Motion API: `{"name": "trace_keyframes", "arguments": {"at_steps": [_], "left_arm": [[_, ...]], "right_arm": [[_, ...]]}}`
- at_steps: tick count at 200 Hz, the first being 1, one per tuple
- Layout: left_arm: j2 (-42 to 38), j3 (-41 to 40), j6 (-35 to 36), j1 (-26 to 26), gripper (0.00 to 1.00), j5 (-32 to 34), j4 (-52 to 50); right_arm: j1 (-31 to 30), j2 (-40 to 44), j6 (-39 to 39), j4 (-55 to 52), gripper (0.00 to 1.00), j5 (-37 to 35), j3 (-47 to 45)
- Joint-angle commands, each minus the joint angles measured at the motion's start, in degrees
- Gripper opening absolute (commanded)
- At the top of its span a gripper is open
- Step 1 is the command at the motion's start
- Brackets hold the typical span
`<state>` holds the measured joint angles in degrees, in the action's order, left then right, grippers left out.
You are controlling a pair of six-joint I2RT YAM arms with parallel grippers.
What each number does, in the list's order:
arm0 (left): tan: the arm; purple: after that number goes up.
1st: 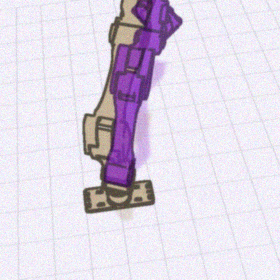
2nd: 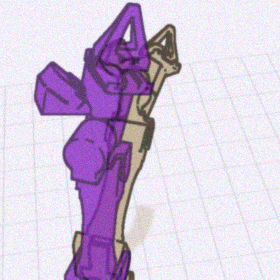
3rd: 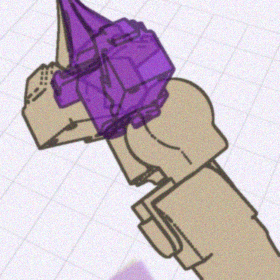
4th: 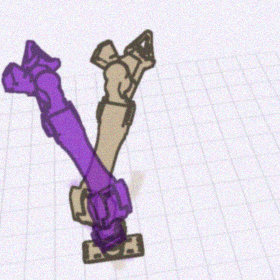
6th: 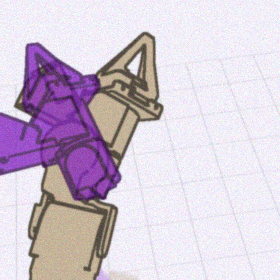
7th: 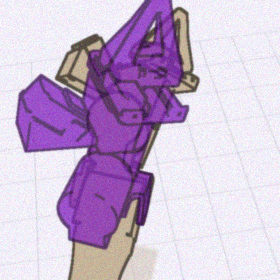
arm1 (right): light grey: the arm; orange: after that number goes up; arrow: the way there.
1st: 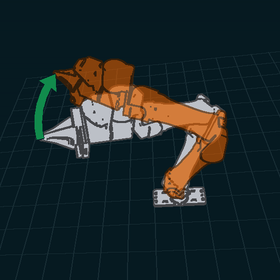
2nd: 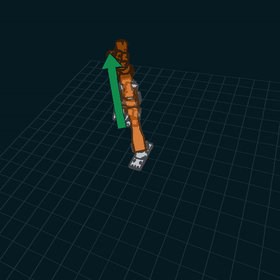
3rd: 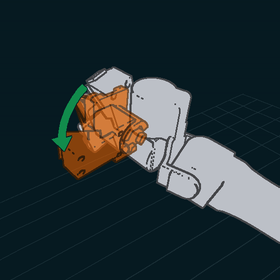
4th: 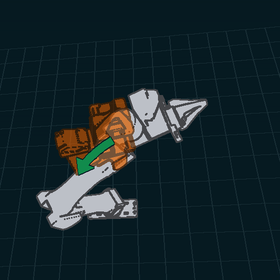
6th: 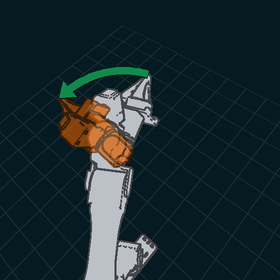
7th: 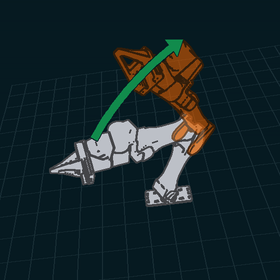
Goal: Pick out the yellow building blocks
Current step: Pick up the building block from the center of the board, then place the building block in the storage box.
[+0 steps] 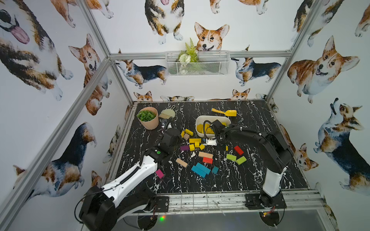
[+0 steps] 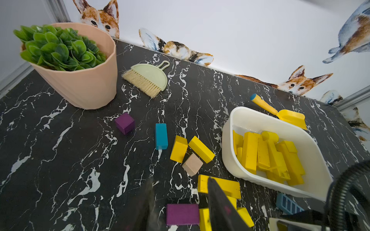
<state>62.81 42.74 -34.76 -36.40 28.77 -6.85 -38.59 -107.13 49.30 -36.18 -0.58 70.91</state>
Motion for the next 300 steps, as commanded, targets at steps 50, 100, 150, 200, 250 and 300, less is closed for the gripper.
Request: {"name": "trace_keyframes", "arguments": {"at_steps": [50,100,150,200,250,300], "left_arm": [[-0.5,-0.4,-0.9,0.1,0.47,1.1,-0.4],[-0.8,-0.5,-0.8,0.1,0.47,1.2,-0.3],[-0.9,-0.5,-0.7,0.1,0.47,1.4,-0.2],[0.1,-0.3,-0.6,0.1,0.47,1.2,0.8],[0.7,-0.2,0.6,0.2,0.48,1.2,1.9],[0.3,-0.7,0.8,0.4,0.48,0.8,2.2]], "right_arm": [[0.2,-2.1,0.9,-1.8,0.37,2.3,0.6],[0.3,-1.3,0.9,-0.9,0.28,2.2,0.4],[0.2,5.1,0.0,0.8,0.22,5.0,-1.4],[0.2,21.1,-7.2,12.2,0.14,10.9,-10.2],[0.9,31.1,-32.1,32.0,0.00,4.8,-17.6],[4.2,22.5,-60.4,20.7,0.00,-11.5,-3.0]]}}
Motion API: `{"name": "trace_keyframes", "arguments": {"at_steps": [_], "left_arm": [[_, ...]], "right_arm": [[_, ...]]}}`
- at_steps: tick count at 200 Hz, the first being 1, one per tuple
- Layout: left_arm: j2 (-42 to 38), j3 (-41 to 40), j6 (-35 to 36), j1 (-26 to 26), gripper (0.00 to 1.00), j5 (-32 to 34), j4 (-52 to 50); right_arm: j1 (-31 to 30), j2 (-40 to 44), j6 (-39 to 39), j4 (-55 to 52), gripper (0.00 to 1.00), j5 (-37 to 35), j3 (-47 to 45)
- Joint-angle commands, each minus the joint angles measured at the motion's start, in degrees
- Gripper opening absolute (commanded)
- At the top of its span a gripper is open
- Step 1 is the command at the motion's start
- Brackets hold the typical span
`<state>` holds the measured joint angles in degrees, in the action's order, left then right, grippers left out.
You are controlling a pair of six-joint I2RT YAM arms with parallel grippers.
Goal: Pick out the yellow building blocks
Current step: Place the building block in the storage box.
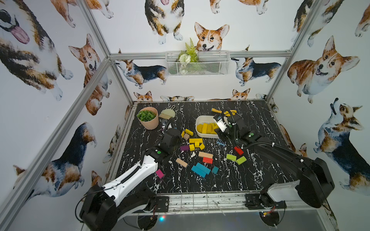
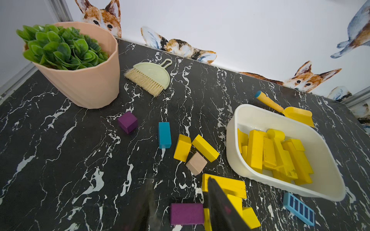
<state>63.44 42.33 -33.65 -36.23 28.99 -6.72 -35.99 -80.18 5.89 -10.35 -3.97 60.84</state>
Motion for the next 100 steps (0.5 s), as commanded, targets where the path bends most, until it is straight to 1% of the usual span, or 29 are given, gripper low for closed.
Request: {"name": "trace_keyframes", "arguments": {"at_steps": [1,8,33,62,79,100], "left_arm": [[-0.3,-0.3,-0.3,0.2,0.48,0.5,2.0],[-0.4,-0.3,-0.3,0.2,0.48,0.5,1.9],[-1.0,-0.9,-0.9,0.3,0.48,0.4,2.1],[-1.8,-1.4,-1.3,0.3,0.48,-0.1,1.5],[-2.4,-1.7,-1.5,0.3,0.48,-0.1,0.9],[-3.1,-2.3,-1.8,0.3,0.48,0.4,0.6]], "right_arm": [[1.7,-4.7,-17.1,-5.4,0.00,-8.1,7.4],[2.0,-6.5,-16.8,-6.6,0.00,-8.0,9.3],[3.2,-13.5,-17.7,-10.0,0.00,-10.8,14.8],[5.4,-20.8,-19.8,-13.6,0.00,-10.6,20.7],[6.3,-24.6,-21.0,-16.1,0.00,-12.2,23.8],[7.3,-28.2,-21.7,-17.9,0.00,-11.2,26.3]]}}
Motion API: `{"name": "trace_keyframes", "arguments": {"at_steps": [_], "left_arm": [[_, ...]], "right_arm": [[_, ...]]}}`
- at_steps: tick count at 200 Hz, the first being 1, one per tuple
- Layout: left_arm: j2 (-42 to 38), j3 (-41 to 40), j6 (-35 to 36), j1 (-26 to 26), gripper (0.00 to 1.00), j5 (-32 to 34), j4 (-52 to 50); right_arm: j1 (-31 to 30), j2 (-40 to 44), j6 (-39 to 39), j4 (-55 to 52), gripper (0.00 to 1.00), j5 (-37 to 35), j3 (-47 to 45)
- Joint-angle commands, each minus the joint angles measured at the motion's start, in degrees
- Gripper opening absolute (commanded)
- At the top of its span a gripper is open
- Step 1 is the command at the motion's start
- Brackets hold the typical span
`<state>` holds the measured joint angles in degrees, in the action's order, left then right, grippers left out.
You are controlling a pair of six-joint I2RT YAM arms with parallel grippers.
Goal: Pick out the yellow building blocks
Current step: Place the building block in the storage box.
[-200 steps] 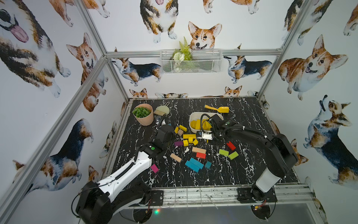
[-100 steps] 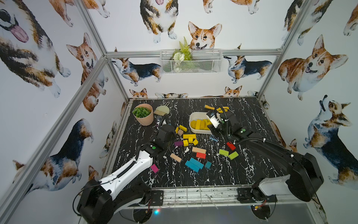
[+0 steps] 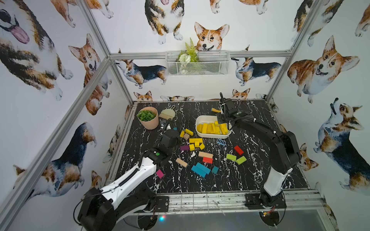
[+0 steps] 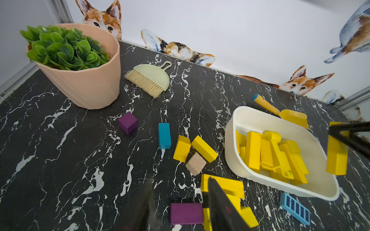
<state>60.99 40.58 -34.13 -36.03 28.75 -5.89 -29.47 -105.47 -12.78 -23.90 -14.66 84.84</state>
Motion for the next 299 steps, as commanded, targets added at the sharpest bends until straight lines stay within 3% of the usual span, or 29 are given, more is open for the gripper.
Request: {"name": "trace_keyframes", "arguments": {"at_steps": [1,81,124,167,192,245,299], "left_arm": [[-0.7,-0.6,-1.3,0.1,0.48,0.7,-0.2],[-1.5,0.0,0.7,0.2,0.48,3.3,-0.5],[-1.3,1.4,1.6,0.4,0.51,4.8,-0.9],[2.3,3.9,2.0,0.4,0.53,4.7,1.5],[4.7,5.7,2.7,0.5,0.54,3.6,1.1],[9.3,7.5,1.2,0.6,0.55,1.4,-1.1],[15.0,11.9,0.3,0.6,0.55,-2.5,-3.7]], "right_arm": [[0.8,-3.1,-3.1,-4.4,0.00,-0.4,2.4],[2.1,-12.3,-2.0,-6.6,0.13,2.0,6.3],[2.8,-13.7,-2.2,-7.5,0.41,3.4,7.3],[2.9,-12.0,-1.2,-8.6,0.53,4.1,8.0],[2.9,-6.8,-0.6,-7.4,0.55,5.2,5.6],[3.0,10.0,-0.4,3.0,0.55,10.1,-9.4],[2.9,25.0,-3.5,8.3,0.53,8.2,-24.6]]}}
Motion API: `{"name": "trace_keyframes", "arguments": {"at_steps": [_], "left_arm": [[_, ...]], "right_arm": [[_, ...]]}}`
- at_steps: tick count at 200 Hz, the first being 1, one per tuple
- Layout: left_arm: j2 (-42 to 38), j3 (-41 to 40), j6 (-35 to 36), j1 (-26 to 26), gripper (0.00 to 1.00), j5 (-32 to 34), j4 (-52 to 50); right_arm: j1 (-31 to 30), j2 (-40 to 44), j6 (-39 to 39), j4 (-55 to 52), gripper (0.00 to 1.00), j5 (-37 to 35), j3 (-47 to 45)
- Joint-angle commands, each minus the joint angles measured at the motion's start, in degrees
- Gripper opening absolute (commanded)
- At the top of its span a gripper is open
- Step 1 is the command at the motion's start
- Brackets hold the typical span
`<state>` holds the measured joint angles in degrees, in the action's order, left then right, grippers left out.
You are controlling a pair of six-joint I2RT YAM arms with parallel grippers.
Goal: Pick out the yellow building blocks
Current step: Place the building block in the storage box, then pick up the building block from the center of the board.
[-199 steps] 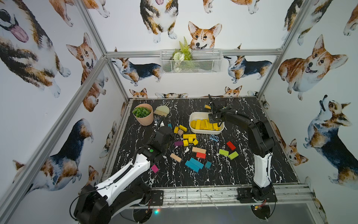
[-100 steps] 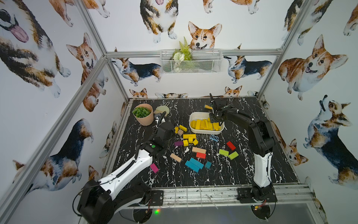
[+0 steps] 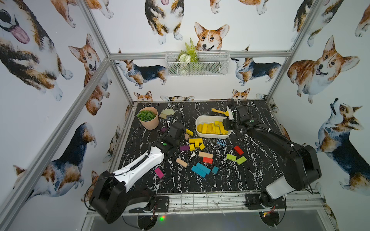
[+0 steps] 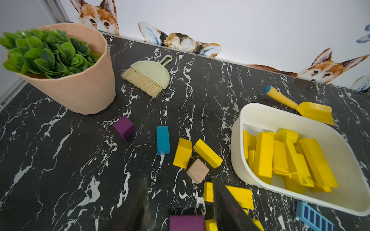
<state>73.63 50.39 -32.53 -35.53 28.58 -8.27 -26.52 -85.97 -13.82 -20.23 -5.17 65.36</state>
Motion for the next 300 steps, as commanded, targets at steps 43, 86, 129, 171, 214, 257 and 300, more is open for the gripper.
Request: {"name": "trace_keyframes", "arguments": {"at_steps": [43,86,129,171,214,257,300], "left_arm": [[7.8,5.6,-5.7,-0.6,0.55,-8.4,-3.9],[14.9,9.3,-9.5,-4.3,0.54,-11.0,-5.8],[23.1,16.2,-11.1,-4.8,0.54,-10.5,-12.6],[26.3,20.1,-13.0,-1.3,0.54,-11.3,-13.7],[32.3,27.5,-18.2,3.7,0.54,-16.7,-18.3],[37.4,32.9,-24.3,4.0,0.53,-17.4,-21.2],[43.9,41.6,-28.6,3.9,0.49,-14.5,-29.4]], "right_arm": [[0.0,15.0,-5.2,6.1,0.53,-3.1,-14.3],[0.0,19.3,-6.7,8.6,0.52,-3.6,-20.9],[0.0,19.3,-5.9,7.1,0.52,-3.8,-20.2],[0.1,20.2,-5.8,6.9,0.52,-3.7,-20.7],[0.1,21.4,-6.1,5.8,0.51,-3.9,-21.3],[0.0,26.1,-6.3,5.1,0.52,-4.9,-22.2],[0.0,27.7,-6.1,5.0,0.52,-5.4,-23.3]]}}
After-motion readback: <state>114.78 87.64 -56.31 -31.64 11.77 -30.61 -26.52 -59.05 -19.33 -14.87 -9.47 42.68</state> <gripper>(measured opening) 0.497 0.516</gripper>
